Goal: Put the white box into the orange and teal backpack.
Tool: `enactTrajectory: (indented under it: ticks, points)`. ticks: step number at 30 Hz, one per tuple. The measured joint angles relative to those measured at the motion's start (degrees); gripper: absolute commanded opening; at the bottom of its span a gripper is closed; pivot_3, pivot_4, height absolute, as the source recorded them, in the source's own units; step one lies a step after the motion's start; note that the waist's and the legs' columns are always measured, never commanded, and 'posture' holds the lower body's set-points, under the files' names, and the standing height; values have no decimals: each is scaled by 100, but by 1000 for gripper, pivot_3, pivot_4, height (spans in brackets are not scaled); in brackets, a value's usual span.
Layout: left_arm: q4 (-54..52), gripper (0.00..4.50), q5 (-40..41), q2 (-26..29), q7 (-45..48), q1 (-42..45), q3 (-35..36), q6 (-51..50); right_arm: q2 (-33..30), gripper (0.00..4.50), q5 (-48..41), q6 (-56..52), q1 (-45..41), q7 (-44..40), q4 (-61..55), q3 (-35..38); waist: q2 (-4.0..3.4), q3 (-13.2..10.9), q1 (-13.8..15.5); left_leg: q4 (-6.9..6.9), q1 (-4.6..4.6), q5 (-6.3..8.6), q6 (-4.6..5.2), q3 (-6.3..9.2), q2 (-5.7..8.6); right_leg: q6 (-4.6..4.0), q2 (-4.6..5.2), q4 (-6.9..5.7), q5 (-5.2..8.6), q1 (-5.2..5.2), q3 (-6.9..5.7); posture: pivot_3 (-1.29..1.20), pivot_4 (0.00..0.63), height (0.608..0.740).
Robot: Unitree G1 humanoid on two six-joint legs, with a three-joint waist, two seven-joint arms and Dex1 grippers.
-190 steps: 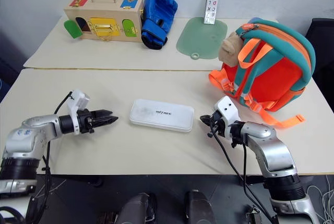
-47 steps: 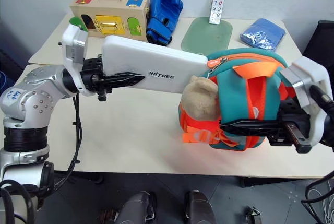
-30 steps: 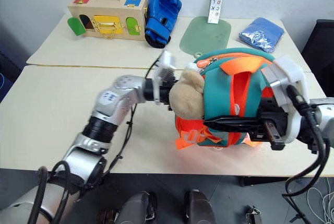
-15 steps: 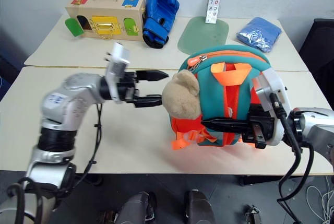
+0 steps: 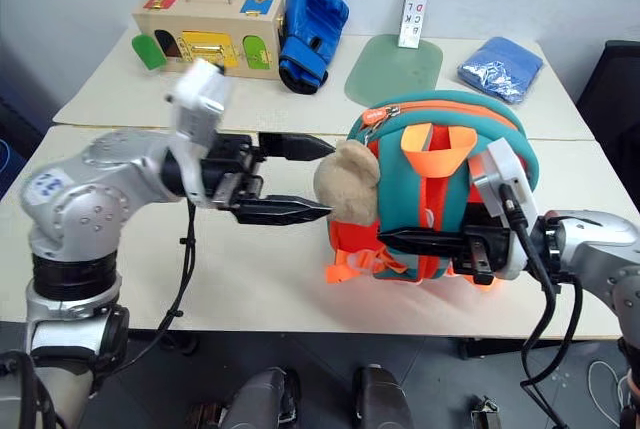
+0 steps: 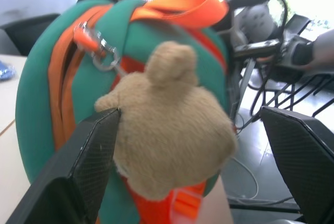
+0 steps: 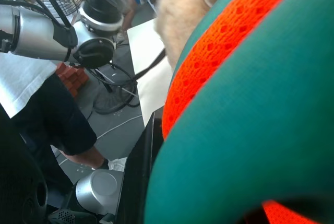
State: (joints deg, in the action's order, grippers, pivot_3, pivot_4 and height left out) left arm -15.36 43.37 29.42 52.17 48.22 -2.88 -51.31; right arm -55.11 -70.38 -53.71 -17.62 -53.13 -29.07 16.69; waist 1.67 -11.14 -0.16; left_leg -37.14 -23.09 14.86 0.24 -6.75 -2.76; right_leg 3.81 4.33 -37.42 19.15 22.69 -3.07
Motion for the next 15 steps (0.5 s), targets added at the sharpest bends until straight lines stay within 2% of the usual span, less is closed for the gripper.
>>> enactTrajectory:
  ticks: [6,9,15]
  points:
    - [464,4485,-310,-257,15,31,-181,381,4,0,-6,0,-29,66,-2,-17,0,0,2,0,-2,1,1,0,-1,0,1,3,0,1,0,0,150,740]
    - [528,3883,-326,-353,15,32,-187,394,43,0,-44,1,12,150,-15,-16,0,0,7,-2,-4,2,3,1,0,0,4,3,0,1,0,0,150,740]
    - [537,2082,-300,-348,178,33,-204,328,54,0,-66,3,98,259,-63,3,0,0,2,0,-4,2,4,1,-1,0,4,3,0,1,0,0,150,740]
